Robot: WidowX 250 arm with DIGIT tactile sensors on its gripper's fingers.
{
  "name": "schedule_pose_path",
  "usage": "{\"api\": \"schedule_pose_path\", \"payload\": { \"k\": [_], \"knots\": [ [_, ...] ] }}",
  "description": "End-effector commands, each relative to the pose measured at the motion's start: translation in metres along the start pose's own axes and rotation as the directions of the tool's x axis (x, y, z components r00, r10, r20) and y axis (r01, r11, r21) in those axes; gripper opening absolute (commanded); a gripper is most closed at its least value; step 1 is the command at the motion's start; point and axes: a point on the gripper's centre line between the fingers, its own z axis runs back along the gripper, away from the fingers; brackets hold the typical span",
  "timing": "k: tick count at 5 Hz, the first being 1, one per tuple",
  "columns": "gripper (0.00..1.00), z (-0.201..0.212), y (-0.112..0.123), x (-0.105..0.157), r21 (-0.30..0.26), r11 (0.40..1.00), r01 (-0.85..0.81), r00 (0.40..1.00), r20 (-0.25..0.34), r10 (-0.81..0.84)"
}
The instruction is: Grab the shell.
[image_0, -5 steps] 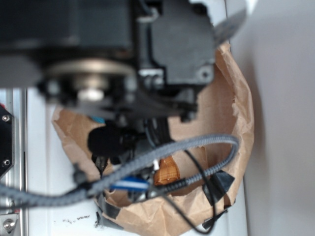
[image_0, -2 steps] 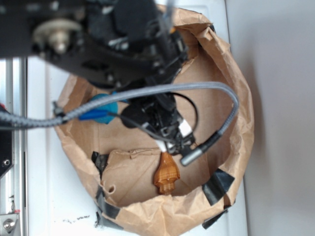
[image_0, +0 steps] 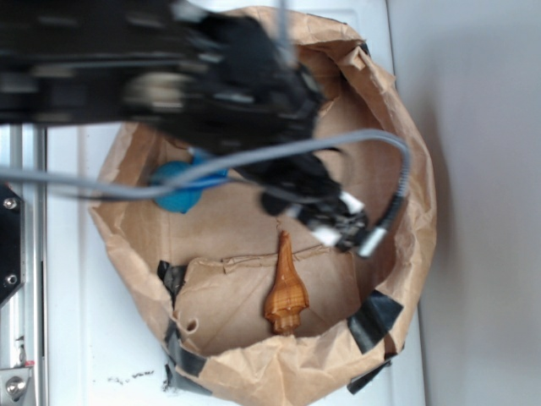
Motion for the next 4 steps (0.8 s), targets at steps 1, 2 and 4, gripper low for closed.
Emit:
{"api": "schedule_pose_path", "payload": {
  "k": [1,2,4],
  "knots": [
    [1.0,-0.049,-0.016,-0.01,0.119,0.989,-0.088,0.993,-0.067,0.096],
    [1.0,-0.037,-0.016,-0.01,0.11,0.983,-0.149,0.965,-0.2,0.168],
    [1.0,-0.037,-0.016,-0.01,0.11,0.983,-0.149,0.965,-0.2,0.168]
  ]
}}
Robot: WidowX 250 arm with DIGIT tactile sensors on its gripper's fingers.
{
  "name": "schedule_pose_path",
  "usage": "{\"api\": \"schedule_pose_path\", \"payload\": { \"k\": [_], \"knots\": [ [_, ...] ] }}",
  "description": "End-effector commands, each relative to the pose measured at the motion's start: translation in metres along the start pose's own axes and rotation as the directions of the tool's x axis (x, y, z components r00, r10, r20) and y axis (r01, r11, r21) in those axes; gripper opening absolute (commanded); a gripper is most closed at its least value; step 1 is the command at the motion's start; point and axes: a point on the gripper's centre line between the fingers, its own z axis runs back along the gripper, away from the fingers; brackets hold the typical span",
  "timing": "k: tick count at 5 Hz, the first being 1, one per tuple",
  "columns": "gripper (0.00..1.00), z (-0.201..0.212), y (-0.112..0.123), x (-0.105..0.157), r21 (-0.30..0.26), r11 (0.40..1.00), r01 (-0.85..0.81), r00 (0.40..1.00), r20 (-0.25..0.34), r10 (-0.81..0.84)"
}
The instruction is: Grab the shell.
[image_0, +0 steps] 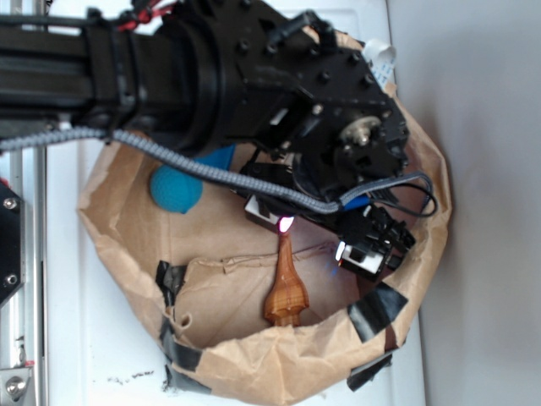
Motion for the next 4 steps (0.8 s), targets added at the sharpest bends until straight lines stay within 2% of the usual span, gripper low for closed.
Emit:
{"api": "schedule_pose_path", "payload": {
  "k": [1,2,3,4],
  "knots": [
    [1.0,0.013,-0.005,0.002,-0.041,0.999,0.012,0.999,0.031,-0.011],
    [1.0,0.009,-0.012,-0.019,0.021,0.985,-0.174,0.983,0.071,0.172],
    [1.0,-0.001,-0.017,-0.033,0.043,0.968,-0.249,0.966,0.076,0.245],
    [1.0,-0.015,-0.026,-0.035,0.074,0.966,-0.248,0.966,0.096,0.241]
  ]
}}
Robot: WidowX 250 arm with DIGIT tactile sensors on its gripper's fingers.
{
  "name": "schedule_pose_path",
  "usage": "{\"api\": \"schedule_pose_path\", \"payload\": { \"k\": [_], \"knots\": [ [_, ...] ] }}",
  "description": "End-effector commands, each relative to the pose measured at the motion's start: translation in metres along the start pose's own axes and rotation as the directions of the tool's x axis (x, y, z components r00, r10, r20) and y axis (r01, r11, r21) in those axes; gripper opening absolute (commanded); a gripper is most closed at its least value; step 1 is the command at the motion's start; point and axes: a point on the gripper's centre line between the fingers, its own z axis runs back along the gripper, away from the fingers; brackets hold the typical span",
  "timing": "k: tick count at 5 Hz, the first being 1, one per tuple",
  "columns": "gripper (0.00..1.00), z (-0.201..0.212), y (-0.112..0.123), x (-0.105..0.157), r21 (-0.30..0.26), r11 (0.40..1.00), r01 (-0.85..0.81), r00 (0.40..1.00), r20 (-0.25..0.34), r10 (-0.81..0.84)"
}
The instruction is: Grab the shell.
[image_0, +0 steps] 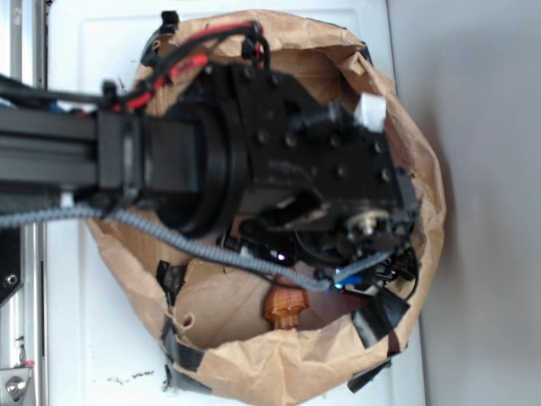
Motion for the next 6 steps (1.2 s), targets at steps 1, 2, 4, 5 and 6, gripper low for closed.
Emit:
{"api": "schedule_pose_path", "payload": {
  "k": [1,2,4,5,6],
  "knots": [
    [1.0,-0.019,-0.013,-0.02,0.02,1.0,0.006,0.999,0.037,-0.007],
    [1.0,-0.026,-0.008,-0.023,0.034,0.999,0.042,0.998,0.046,-0.043],
    [1.0,-0.032,-0.013,-0.032,-0.02,0.999,0.049,0.995,0.092,-0.047],
    [0.0,-0.044,-0.001,-0.05,-0.058,0.998,-0.003,0.988,0.155,0.012],
    [0.0,-0.056,0.033,-0.078,-0.065,0.998,0.002,0.986,0.165,0.009]
  ]
}}
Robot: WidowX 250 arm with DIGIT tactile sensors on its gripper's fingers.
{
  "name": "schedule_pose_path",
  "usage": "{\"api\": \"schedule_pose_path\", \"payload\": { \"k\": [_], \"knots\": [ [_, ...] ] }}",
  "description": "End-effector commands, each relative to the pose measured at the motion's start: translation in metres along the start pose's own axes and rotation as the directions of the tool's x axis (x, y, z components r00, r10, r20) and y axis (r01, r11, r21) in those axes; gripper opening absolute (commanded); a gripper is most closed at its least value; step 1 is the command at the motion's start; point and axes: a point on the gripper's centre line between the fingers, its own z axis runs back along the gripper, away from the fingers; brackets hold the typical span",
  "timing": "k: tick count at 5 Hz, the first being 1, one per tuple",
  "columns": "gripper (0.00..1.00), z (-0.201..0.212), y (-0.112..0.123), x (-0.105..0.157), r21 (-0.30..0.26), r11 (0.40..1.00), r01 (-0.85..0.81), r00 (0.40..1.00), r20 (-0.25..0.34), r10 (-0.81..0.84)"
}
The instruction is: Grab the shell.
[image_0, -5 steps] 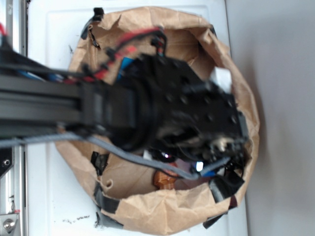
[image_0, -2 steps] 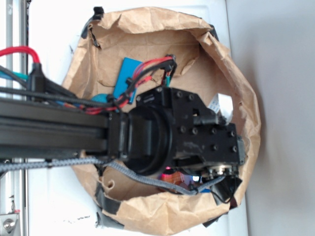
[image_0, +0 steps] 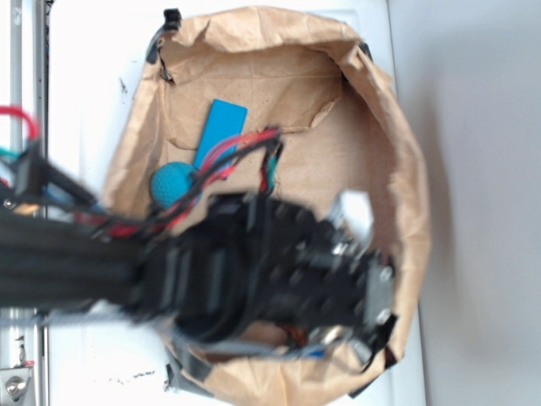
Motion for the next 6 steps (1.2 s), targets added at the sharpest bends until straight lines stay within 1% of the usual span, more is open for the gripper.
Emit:
{"api": "schedule_pose_path", "payload": {
  "k": [1,2,3,4,5,6],
  "knots": [
    [0.0,0.006,0.061,-0.064,-0.07,0.997,0.046,0.999,0.03,-0.044],
    [0.0,0.031,0.06,-0.05,-0.102,0.981,0.167,0.985,-0.012,-0.169],
    [0.0,0.071,0.052,-0.019,-0.141,0.918,0.371,0.926,-0.022,-0.378],
    [0.0,0.088,0.034,0.009,-0.109,0.867,0.487,0.866,-0.073,-0.495],
    [0.0,0.086,0.013,0.032,-0.088,0.848,0.522,0.842,-0.104,-0.529],
    [0.0,0.095,-0.013,0.058,-0.018,0.808,0.589,0.803,-0.099,-0.587]
  ]
}}
